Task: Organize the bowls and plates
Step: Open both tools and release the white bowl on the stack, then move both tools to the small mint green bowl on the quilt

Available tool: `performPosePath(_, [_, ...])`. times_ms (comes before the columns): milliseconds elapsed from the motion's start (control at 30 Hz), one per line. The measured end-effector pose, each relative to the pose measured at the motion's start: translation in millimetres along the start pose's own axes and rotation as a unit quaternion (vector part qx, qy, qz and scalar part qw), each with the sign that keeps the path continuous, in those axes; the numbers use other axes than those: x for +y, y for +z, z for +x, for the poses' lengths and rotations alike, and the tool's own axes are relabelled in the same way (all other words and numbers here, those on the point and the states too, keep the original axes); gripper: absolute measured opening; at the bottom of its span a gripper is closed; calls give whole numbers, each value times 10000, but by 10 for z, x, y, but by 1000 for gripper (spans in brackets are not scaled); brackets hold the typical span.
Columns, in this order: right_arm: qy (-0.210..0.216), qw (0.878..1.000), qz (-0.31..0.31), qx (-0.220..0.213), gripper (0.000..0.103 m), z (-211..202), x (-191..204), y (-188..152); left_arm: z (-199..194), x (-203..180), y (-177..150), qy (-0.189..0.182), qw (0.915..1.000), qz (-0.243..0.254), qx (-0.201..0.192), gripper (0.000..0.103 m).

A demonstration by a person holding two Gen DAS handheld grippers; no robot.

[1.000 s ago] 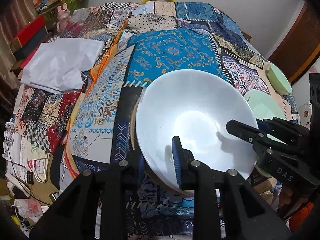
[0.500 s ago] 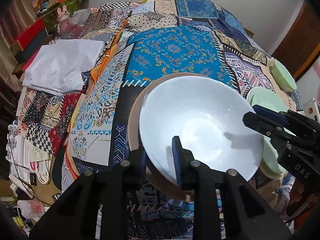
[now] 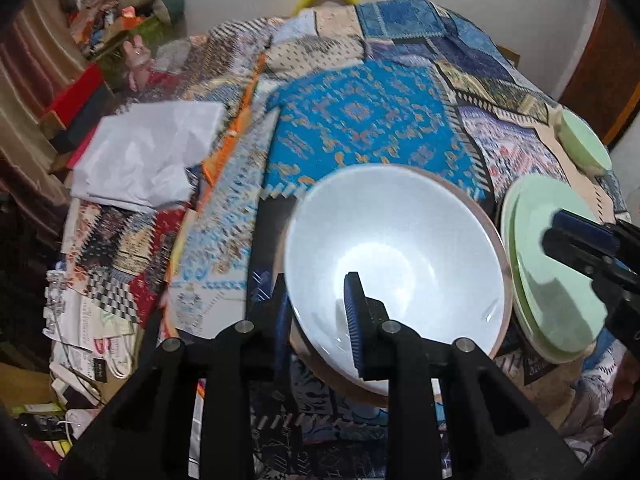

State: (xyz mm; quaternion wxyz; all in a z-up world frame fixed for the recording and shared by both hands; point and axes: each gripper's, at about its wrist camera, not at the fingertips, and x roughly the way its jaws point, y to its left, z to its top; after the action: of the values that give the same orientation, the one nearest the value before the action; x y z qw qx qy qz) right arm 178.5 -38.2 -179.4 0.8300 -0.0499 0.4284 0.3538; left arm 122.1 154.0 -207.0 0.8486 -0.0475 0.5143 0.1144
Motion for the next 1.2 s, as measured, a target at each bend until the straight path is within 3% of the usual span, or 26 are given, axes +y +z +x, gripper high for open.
performPosePath(267, [-381,9980,249,-432,25,-470,-418,28,-432,-89,216,-11,9982,92,-586,26])
performPosePath(400, [-707,9951,311,-625,34,-719,-634,12,-623,-286,322,-179,9962,200,-826,34])
performPosePath(567, [-1142,9891,512,-772,44,-987,-978,-47,-792,-685,426,-433,9928,458,-1023,44])
performPosePath(800, [-1590,9797,805,-920,49,-1299,-1443,-130,-889,-1279,601,-718,9860,869,-1227,61])
performPosePath(1000, [-1893,9717,963,-1036,49,-1481,-1782,-151,-905,-1757,765,-1027,9804,1146,-1231,67])
performPosePath(1200, [-1926,9669,1304,-1052,49,-1510,-2220,-159,-846,-2249,926,-1204,9744,1426,-1252,70])
